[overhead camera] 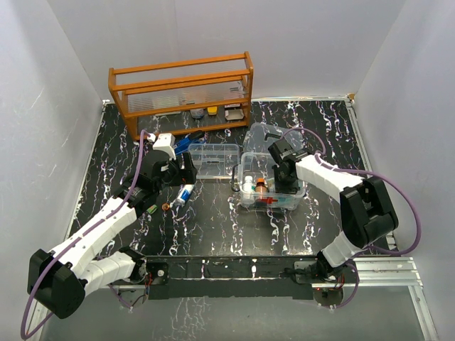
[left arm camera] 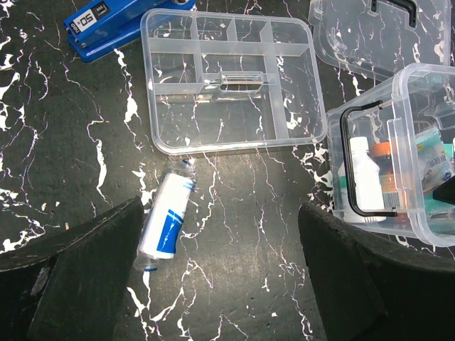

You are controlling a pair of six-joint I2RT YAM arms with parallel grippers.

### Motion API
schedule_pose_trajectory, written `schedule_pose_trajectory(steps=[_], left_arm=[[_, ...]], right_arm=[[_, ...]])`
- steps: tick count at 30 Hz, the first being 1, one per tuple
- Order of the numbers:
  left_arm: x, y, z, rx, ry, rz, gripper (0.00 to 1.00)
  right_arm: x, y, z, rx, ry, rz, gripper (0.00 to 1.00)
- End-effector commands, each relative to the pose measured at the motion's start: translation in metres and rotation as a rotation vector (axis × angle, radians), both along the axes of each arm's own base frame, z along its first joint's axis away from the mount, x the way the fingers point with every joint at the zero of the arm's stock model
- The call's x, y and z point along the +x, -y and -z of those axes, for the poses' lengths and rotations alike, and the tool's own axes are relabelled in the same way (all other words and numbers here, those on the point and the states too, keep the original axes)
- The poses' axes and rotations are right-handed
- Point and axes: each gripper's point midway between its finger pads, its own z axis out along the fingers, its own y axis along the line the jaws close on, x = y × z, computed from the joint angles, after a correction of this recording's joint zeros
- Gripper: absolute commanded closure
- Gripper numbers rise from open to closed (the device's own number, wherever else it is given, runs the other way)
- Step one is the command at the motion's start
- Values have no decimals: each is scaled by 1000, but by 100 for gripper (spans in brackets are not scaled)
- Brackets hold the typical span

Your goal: Organize the medicine kit

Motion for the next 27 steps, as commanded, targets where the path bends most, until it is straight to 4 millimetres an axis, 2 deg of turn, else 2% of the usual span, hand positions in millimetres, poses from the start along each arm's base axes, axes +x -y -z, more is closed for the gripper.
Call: schedule_pose_trajectory(steps=[1,7,10,14,20,27], left_arm=[[4,4,-17,-26,38,6,11],[4,4,-18,-25,41,4,11],[4,4,-19,-25,42,4,11],[4,3,-19,-24,43,2,11],[4,3,-18,-22,39,4,11],[3,3,-18,-22,39,5,11]], right_arm=[[9,-7,-17,14,24,12,80],[43,-21,-59,91,185,32,77],[57,-25,-66,102,246,37,70],[75,-22,-56,67,292,62,64],[98,-14,-36,-9,342,106,61],[92,-11,-8,-37,285,103,62]])
